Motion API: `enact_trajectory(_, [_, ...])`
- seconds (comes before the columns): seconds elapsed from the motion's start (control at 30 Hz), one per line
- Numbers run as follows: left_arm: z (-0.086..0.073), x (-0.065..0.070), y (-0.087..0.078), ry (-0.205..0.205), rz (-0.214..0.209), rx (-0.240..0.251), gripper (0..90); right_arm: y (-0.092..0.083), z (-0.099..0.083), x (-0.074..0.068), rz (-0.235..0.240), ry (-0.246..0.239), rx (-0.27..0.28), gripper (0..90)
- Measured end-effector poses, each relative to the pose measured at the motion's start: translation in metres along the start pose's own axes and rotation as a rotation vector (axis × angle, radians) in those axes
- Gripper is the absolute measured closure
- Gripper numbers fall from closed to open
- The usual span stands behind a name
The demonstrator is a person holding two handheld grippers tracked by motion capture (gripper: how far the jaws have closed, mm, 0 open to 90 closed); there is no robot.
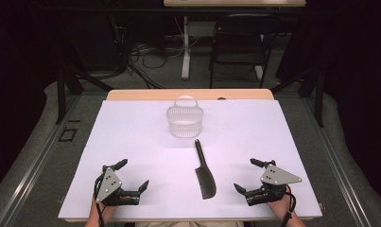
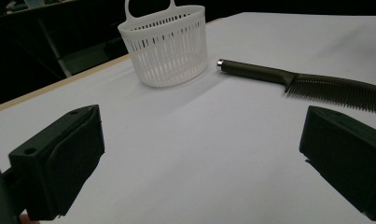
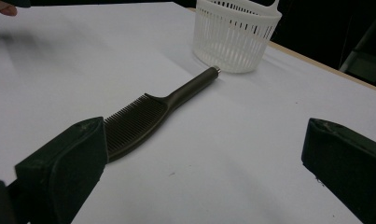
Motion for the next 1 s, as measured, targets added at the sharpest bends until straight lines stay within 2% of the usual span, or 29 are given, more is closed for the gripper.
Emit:
enact_trajectory(0.37, [0.0,0.0,0.001,0.004,0.002,-0.003,0.2,0.009,0.004,-0.002,0.008,-0.019,-0.018,0.1])
enact_trajectory(0.5, [0.001,0.001,0.001,0.007,0.005,-0.002,0.2,0.014,0.006,0.0,0.02,-0.003,-0.029,0.0])
enact_trajectory(0.73, [0.001,0.001,0.001,0.009,0.005,-0.002,0.2,0.022,0.014,0.0,0.021,-0.028,-0.04,0.0])
enact_trajectory(1.0, [0.001,0.001,0.002,0.005,0.005,-0.003,0.2,0.037,0.022,0.004,0.03,-0.032,-0.052,0.0])
Point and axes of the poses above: each handheld gripper's, and its own axes: y roughly forward along the jaws, z roughly out of its top, x roughly to its right, the point moved 2 cm from there along y, roughly forward along the jaws, and after that the axes turned 9 degrees about -x, right-handed, at the moved point
